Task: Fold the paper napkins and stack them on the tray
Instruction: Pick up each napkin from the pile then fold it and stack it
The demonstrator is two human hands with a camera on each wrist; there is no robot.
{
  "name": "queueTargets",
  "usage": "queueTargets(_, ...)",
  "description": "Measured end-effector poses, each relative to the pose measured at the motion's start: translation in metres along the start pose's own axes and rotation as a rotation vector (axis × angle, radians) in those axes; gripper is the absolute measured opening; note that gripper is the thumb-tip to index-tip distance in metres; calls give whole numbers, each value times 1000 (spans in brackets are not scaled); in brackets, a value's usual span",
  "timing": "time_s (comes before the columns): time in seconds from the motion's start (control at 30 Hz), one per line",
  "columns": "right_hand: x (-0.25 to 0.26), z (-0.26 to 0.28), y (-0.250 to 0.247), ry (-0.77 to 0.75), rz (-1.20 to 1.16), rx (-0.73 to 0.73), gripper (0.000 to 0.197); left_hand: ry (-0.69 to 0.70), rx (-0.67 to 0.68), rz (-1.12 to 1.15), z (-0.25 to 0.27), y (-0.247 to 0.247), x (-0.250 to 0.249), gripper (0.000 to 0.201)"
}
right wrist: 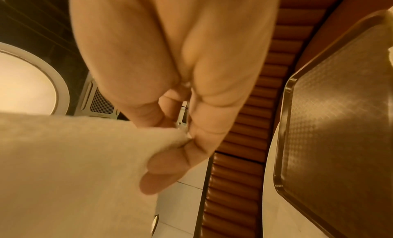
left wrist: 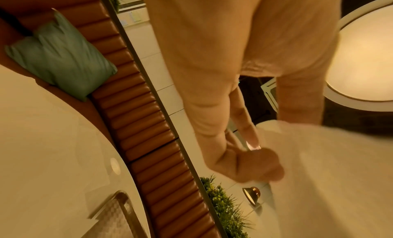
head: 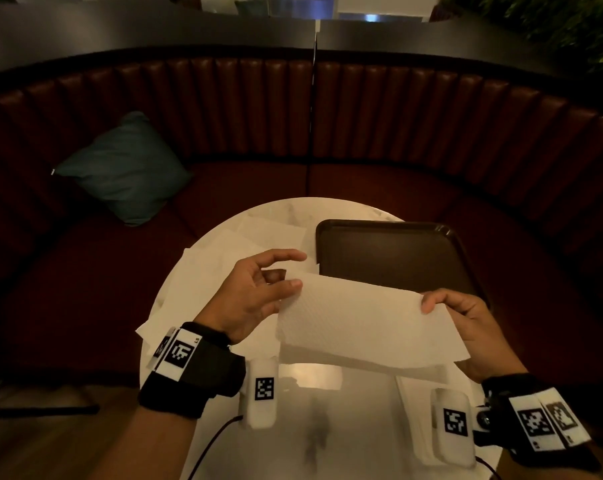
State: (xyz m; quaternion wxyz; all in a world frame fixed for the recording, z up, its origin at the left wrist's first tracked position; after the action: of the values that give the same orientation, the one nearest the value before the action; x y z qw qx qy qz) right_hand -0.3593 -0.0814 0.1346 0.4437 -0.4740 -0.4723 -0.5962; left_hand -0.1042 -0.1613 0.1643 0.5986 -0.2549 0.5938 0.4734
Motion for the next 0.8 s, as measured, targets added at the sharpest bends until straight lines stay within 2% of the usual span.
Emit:
queueTargets(0.07, -3, 1, -1, 20, -20, -25, 52, -59, 66, -8, 2, 3, 8, 50)
queueTargets(0.13, -6, 2, -1, 43, -32, -22, 53, -97, 96, -44, 3, 6, 14, 55)
queueTargets(0.23, -11, 5, -5, 61, -7, -24, 51, -76, 115, -148, -1, 14, 17, 40)
queueTargets(0.3, -13, 6, -9, 78, -9, -38, 37, -65, 117, -237, -4, 21, 16, 26)
queueTargets(0.37, -12, 7, -13, 80, -48, -57, 15, -85, 128, -252, -7, 27, 18, 27)
queueTargets(0.4, -13, 8, -15, 84, -60, -70, 12, -96, 138, -254, -7, 29, 19, 29)
queueTargets(0.53, -19, 15, -24, 103, -58, -118, 36, -129, 206, -277, -4, 36, 31, 24)
queueTargets(0.63, -25, 21, -31, 128, -108, -147, 52, -202, 345, -281, 1, 43, 44, 49)
queueTargets(0.73, -29, 24, -35, 159, -181, -174, 56, -239, 503, -195, 12, 54, 44, 68)
queueTargets(0.8, -35, 23, -39, 192, -253, -184, 57, -232, 527, -167, 13, 57, 45, 74)
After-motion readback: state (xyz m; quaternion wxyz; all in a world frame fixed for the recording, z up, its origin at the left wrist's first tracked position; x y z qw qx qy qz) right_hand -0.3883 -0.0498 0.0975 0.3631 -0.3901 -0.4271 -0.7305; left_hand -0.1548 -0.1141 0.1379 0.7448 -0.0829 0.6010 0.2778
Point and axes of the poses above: each hand's wrist, its own z-axis away from the middle knuckle, its own y-axis out of the palm, x = y × z, the point moved 7 cm from there along -z, towards the middle knuckle, and after that the axes turned 3 degrees about -x, right-handed, at the moved point
